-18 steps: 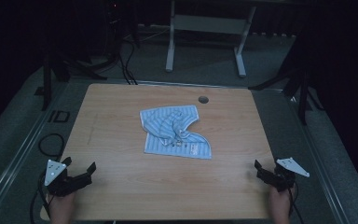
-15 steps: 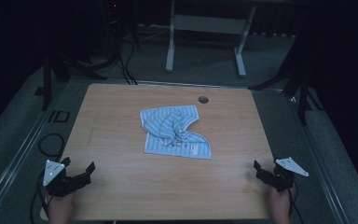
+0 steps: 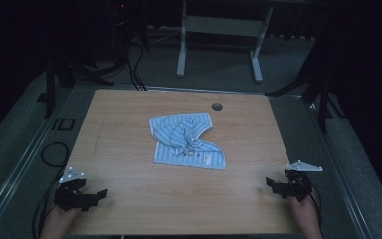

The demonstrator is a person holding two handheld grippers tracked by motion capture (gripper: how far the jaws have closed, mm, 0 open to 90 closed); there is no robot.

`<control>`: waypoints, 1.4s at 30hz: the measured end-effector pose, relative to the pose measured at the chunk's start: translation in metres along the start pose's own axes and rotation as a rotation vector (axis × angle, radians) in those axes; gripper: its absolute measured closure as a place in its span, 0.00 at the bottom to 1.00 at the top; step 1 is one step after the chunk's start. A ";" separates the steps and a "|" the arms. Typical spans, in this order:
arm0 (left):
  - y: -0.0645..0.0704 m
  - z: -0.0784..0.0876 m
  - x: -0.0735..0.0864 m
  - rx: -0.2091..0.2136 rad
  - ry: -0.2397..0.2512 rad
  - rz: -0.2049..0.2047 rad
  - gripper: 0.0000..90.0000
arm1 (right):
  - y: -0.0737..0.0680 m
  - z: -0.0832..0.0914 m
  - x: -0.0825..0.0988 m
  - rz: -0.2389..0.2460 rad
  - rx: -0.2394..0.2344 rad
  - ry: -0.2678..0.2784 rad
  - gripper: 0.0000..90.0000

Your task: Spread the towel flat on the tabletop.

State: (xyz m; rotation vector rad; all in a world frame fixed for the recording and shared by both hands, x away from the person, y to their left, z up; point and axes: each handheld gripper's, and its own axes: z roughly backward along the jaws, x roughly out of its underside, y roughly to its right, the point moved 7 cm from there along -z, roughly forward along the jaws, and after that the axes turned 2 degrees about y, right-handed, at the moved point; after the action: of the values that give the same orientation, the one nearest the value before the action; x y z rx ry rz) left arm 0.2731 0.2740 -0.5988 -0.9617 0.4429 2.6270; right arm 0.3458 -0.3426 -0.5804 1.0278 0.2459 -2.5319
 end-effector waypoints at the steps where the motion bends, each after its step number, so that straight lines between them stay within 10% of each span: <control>1: 0.005 -0.001 -0.002 0.001 -0.042 -0.020 0.02 | -0.001 0.001 -0.001 0.028 -0.002 -0.052 0.15; 11: 0.015 -0.004 -0.016 0.045 -0.168 -0.083 0.02 | -0.010 0.002 -0.009 0.070 -0.101 -0.205 0.15; 17: 0.021 -0.013 -0.028 0.046 -0.244 -0.119 0.02 | -0.029 -0.008 -0.007 0.208 -0.135 -0.339 0.18; 26: 0.029 -0.020 -0.032 0.047 -0.309 -0.156 0.02 | -0.046 -0.019 -0.013 0.271 -0.182 -0.458 0.18; 42: 0.057 -0.039 -0.052 0.061 -0.367 -0.265 0.06 | -0.064 -0.038 -0.026 0.304 -0.188 -0.473 0.16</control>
State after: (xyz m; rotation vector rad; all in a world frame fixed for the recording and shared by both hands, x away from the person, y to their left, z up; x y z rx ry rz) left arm 0.3107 0.1983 -0.5825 -0.4646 0.2806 2.4543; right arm 0.3595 -0.2651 -0.5883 0.3454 0.1699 -2.3323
